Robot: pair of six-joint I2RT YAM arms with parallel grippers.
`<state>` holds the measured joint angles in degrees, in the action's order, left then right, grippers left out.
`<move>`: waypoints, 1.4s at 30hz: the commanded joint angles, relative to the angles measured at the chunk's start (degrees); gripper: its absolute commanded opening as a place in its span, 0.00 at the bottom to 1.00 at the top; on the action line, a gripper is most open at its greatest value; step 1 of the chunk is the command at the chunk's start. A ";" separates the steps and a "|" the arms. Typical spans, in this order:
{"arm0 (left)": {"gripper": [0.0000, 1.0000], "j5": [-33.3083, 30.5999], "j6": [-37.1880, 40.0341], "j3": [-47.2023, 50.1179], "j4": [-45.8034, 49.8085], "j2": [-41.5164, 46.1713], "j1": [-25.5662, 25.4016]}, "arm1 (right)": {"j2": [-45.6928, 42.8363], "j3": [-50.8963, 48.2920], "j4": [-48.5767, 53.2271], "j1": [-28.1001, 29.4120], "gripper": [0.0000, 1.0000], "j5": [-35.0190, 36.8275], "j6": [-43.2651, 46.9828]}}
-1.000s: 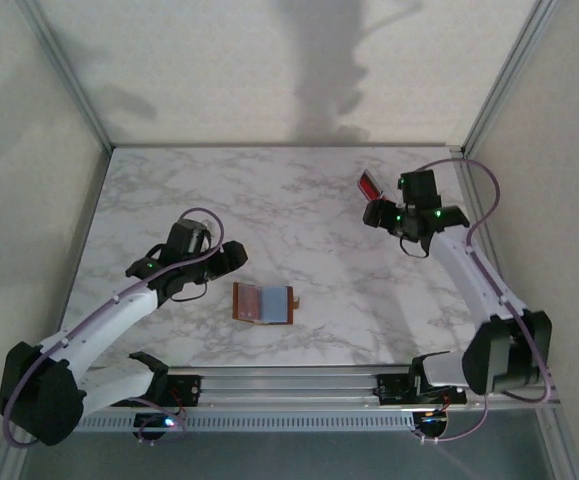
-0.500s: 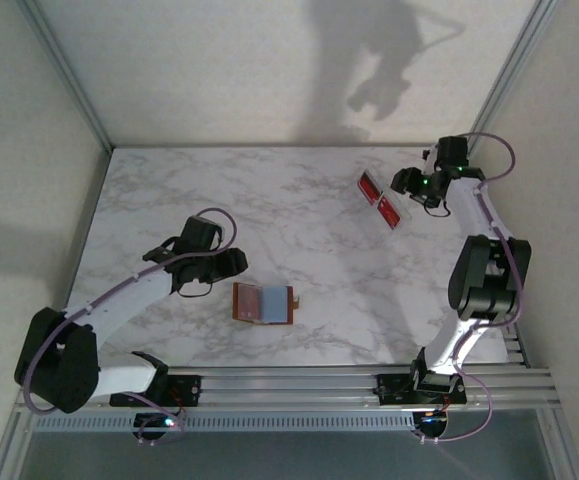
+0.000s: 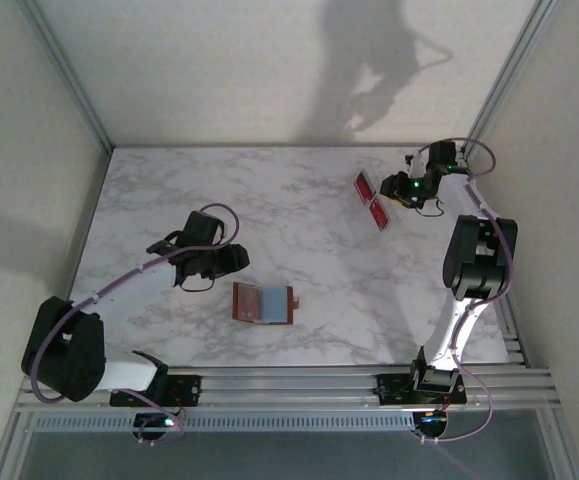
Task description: Put the credit cards into the card holder
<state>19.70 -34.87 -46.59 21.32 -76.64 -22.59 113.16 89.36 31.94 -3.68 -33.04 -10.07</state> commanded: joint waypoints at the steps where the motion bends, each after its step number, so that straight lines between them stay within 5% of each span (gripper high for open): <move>1: 0.50 0.33 0.22 1.22 1.21 2.86 0.62 | 0.46 -0.33 -0.53 0.77 0.34 -5.80 2.51; 9: 0.50 0.03 -1.17 4.22 2.05 8.09 0.57 | 1.33 0.00 1.19 2.67 0.23 -2.46 4.96; 28: 0.50 -0.71 1.72 2.37 4.71 9.36 2.27 | 5.21 12.42 5.45 4.13 0.36 5.67 3.65; 35: 0.53 -1.47 1.32 2.26 3.11 8.46 3.24 | 10.84 21.63 13.32 10.88 0.63 31.21 13.43; 42: 0.63 -1.33 0.24 2.72 2.37 7.52 3.54 | 15.96 28.13 16.95 14.78 0.78 37.16 19.09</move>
<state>19.25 -34.28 -43.05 24.27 -68.49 -19.66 127.76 114.67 45.58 10.61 -2.20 5.26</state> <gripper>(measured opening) 0.626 0.775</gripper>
